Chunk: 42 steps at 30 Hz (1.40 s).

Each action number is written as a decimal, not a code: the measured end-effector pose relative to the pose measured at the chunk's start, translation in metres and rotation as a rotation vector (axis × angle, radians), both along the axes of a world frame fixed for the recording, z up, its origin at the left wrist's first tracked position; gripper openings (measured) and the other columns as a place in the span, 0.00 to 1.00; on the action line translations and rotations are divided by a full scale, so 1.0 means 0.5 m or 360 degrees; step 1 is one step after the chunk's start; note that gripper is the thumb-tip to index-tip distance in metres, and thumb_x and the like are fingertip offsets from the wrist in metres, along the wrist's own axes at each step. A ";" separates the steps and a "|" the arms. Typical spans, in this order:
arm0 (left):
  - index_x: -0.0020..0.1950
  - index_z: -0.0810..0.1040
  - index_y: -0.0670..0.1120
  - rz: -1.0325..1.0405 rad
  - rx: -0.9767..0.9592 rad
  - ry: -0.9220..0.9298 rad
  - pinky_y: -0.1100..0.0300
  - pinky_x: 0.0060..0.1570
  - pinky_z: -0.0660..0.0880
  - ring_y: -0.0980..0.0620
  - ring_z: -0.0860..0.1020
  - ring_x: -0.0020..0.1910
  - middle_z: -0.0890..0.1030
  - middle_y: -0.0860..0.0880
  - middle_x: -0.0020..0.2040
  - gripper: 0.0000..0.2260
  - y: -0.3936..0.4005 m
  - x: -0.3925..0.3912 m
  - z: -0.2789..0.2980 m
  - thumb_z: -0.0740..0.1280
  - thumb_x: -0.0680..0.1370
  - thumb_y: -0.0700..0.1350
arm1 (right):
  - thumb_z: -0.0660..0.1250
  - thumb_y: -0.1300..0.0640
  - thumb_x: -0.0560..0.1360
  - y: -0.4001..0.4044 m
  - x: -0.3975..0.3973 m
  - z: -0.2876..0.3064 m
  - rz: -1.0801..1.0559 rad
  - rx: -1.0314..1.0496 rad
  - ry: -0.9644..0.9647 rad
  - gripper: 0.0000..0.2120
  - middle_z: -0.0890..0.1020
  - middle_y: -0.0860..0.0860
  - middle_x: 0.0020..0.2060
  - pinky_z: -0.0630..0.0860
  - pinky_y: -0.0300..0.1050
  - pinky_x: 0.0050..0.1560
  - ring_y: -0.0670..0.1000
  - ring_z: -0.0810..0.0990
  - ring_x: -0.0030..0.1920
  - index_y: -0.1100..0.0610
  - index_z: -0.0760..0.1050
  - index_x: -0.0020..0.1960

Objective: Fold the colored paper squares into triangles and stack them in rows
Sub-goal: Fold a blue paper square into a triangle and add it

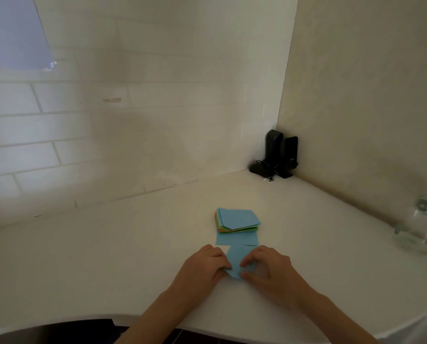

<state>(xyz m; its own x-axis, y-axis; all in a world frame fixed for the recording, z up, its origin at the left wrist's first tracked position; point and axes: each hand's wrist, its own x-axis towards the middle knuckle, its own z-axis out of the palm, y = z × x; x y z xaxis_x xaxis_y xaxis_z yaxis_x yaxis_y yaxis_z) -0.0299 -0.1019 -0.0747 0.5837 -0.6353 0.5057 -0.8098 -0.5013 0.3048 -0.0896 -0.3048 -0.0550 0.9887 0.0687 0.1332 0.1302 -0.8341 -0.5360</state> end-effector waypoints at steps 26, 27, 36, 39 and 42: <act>0.50 0.69 0.55 0.0406 -0.0353 0.0662 0.66 0.37 0.68 0.59 0.73 0.37 0.77 0.55 0.35 0.16 -0.045 -0.011 0.001 0.73 0.68 0.53 | 0.70 0.35 0.63 0.023 -0.019 -0.036 -0.0560 0.0013 -0.0263 0.13 0.70 0.38 0.49 0.57 0.41 0.56 0.40 0.67 0.53 0.42 0.71 0.34; 0.50 0.69 0.55 0.0399 -0.0361 0.0687 0.67 0.36 0.67 0.59 0.72 0.36 0.77 0.54 0.35 0.16 -0.043 -0.010 0.002 0.73 0.68 0.52 | 0.69 0.35 0.64 0.021 -0.019 -0.035 -0.0547 0.0011 -0.0246 0.13 0.70 0.37 0.49 0.57 0.41 0.56 0.40 0.67 0.53 0.41 0.71 0.37; 0.41 0.79 0.54 0.0296 -0.0294 0.0680 0.72 0.38 0.66 0.59 0.71 0.35 0.75 0.54 0.38 0.07 -0.027 -0.006 0.009 0.71 0.71 0.41 | 0.68 0.43 0.69 0.002 -0.023 0.000 -0.0367 0.0032 0.0075 0.13 0.69 0.33 0.55 0.55 0.43 0.58 0.41 0.64 0.60 0.34 0.68 0.50; 0.43 0.82 0.53 0.0256 -0.0134 0.0533 0.66 0.42 0.68 0.56 0.72 0.40 0.76 0.51 0.42 0.10 -0.032 -0.007 0.011 0.66 0.74 0.38 | 0.67 0.45 0.71 -0.003 -0.015 0.017 -0.0296 0.0072 0.0208 0.14 0.70 0.32 0.54 0.59 0.45 0.65 0.40 0.66 0.61 0.33 0.68 0.53; 0.42 0.82 0.52 0.0273 0.0058 0.0302 0.59 0.40 0.66 0.51 0.71 0.41 0.77 0.51 0.43 0.11 -0.037 -0.011 0.017 0.61 0.73 0.40 | 0.63 0.55 0.72 -0.010 -0.006 0.028 -0.0300 0.0114 0.0205 0.15 0.76 0.38 0.54 0.67 0.47 0.64 0.43 0.74 0.59 0.39 0.74 0.55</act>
<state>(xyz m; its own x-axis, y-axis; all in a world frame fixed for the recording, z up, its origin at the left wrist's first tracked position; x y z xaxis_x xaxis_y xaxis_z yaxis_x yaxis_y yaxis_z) -0.0353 -0.1203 -0.0663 0.7668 -0.5348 0.3550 -0.6419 -0.6399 0.4225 -0.0923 -0.3097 -0.0409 0.9923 -0.1240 0.0030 -0.0977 -0.7965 -0.5967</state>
